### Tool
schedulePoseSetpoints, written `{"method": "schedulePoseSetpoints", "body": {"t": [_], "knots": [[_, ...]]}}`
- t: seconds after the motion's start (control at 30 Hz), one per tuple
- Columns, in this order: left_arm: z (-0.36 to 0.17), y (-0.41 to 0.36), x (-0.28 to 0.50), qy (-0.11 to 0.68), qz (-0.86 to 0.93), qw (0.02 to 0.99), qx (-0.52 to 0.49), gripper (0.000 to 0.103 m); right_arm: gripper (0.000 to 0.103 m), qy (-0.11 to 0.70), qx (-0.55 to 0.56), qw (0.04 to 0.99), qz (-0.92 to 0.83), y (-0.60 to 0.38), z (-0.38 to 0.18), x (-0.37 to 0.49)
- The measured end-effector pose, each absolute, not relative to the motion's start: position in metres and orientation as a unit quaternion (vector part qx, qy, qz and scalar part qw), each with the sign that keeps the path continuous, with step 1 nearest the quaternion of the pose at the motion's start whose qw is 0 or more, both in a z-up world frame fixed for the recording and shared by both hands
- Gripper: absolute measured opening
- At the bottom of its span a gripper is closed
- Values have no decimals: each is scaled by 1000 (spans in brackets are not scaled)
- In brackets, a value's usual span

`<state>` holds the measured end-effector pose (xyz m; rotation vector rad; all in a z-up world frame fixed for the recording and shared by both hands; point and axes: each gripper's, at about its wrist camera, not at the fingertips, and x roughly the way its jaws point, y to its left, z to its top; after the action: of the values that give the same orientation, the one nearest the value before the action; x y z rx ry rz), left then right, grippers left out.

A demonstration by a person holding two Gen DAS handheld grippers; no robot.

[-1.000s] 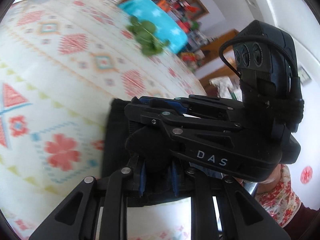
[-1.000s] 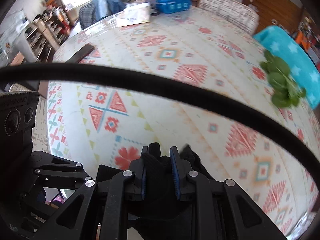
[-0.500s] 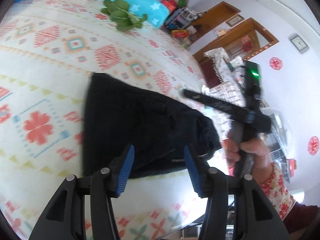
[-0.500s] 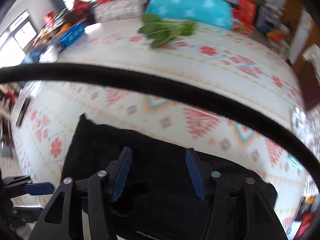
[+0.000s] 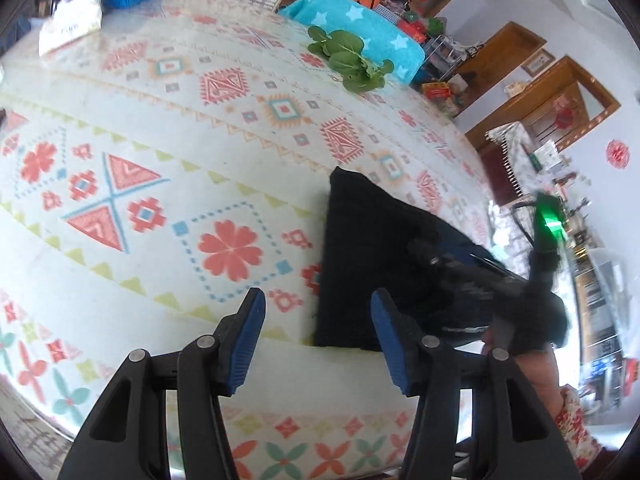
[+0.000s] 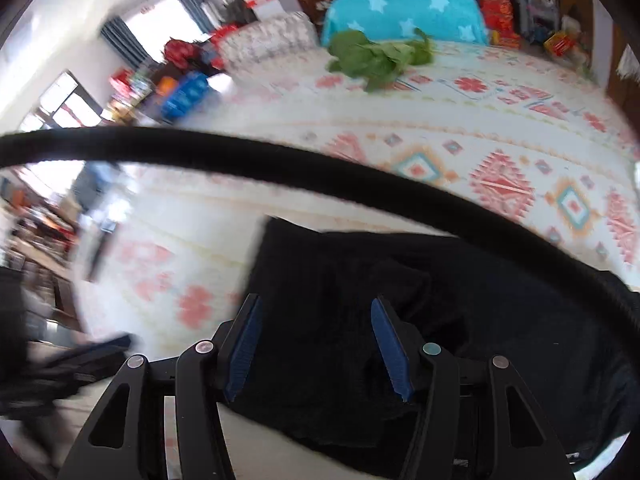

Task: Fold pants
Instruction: 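Grasp the folded black pants bundle with both tools and lift it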

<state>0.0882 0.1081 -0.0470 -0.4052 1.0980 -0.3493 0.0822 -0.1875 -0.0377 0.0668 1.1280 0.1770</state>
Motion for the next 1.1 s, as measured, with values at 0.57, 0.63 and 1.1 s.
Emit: {"method": "schedulePoseSetpoints", "body": {"t": [0.57,0.63,1.1], "knots": [[-39,62,148,518,-200,827,-84,56,73,507,40,861,22,-203,-44,55],[-38,53,163,518,-212,824,-83,56,73,532,31,846,15,-202,-67,56],[-56,-24,195,528,-289,798,21,57,78,516,76,851,-67,-241,-43,14]]}}
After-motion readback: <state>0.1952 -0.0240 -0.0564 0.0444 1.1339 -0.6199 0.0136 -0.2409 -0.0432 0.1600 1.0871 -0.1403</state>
